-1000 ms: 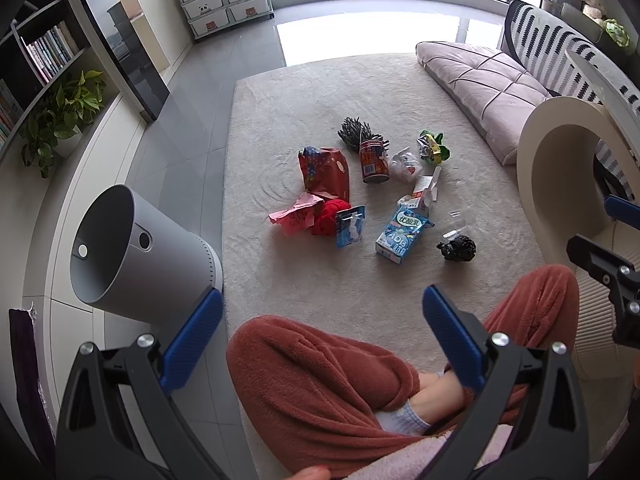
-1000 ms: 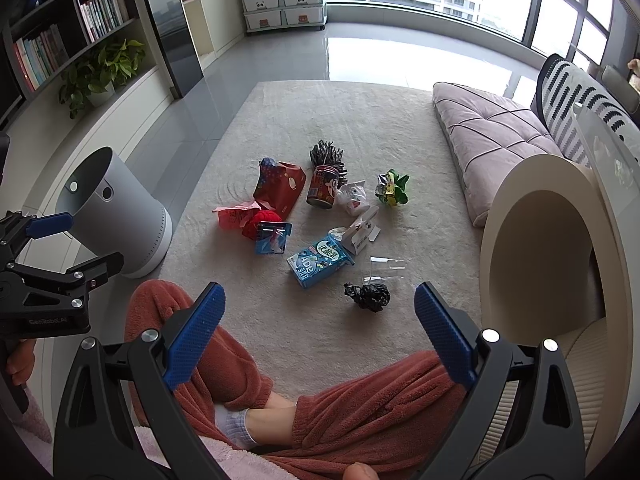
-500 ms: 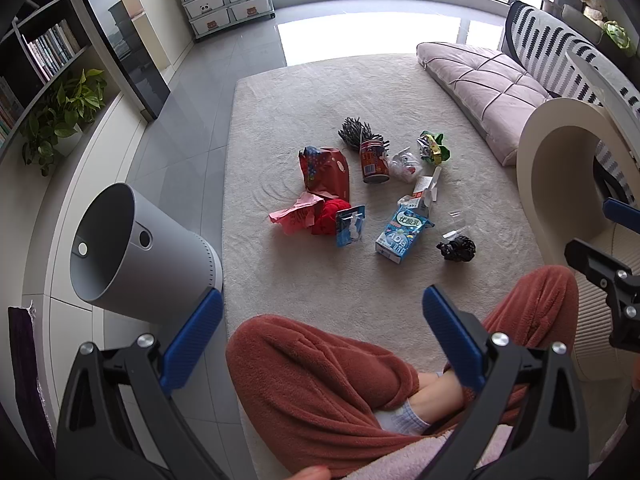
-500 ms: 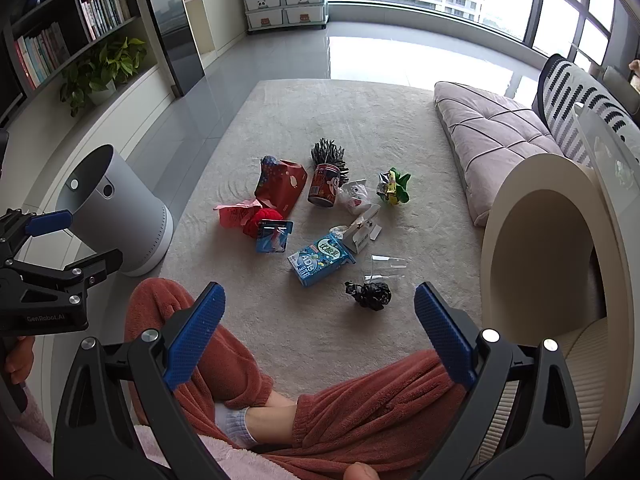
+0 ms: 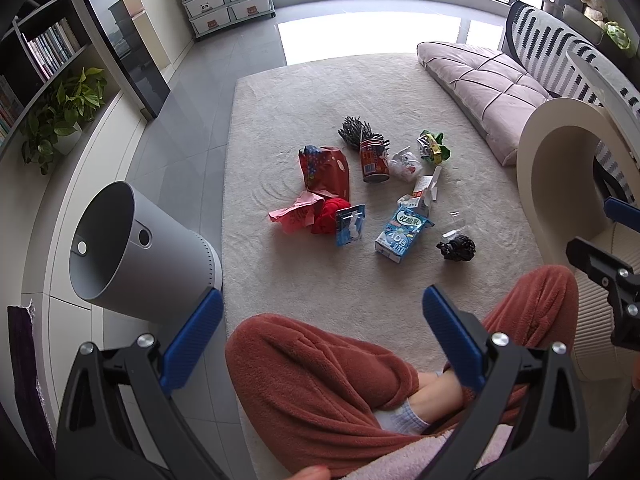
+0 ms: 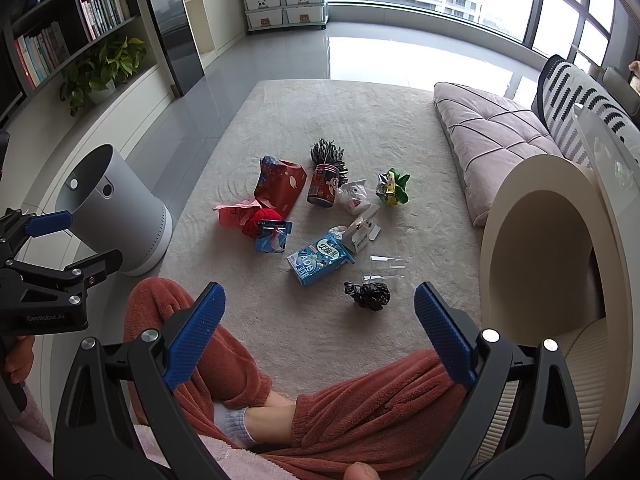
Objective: Collect trash
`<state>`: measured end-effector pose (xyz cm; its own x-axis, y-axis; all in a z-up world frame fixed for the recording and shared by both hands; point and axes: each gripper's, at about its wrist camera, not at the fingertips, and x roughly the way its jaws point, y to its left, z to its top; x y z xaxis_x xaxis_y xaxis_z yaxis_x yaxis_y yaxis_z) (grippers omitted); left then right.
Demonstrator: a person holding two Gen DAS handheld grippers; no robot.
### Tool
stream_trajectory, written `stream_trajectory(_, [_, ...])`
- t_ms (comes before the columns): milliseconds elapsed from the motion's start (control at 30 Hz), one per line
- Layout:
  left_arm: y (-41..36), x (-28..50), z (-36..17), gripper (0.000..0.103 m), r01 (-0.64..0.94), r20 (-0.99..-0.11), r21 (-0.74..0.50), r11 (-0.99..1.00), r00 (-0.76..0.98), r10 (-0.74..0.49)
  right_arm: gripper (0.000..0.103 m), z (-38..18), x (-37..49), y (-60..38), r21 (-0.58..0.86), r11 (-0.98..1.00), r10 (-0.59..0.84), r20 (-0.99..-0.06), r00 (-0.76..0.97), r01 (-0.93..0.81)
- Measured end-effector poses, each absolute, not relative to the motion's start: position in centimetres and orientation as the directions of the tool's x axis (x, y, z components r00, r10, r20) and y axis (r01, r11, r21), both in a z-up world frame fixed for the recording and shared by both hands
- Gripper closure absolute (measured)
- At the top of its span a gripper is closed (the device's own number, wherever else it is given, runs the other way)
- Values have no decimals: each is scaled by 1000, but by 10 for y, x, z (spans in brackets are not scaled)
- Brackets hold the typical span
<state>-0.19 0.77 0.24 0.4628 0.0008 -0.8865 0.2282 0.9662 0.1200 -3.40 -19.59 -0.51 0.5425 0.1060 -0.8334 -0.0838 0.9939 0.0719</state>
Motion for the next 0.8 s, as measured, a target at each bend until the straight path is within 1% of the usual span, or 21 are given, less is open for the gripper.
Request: stream_trajectory(800, [2, -2, 4, 3, 232, -888, 116, 966, 460, -4, 11, -2, -34, -195, 67, 994, 103, -832, 545, -85])
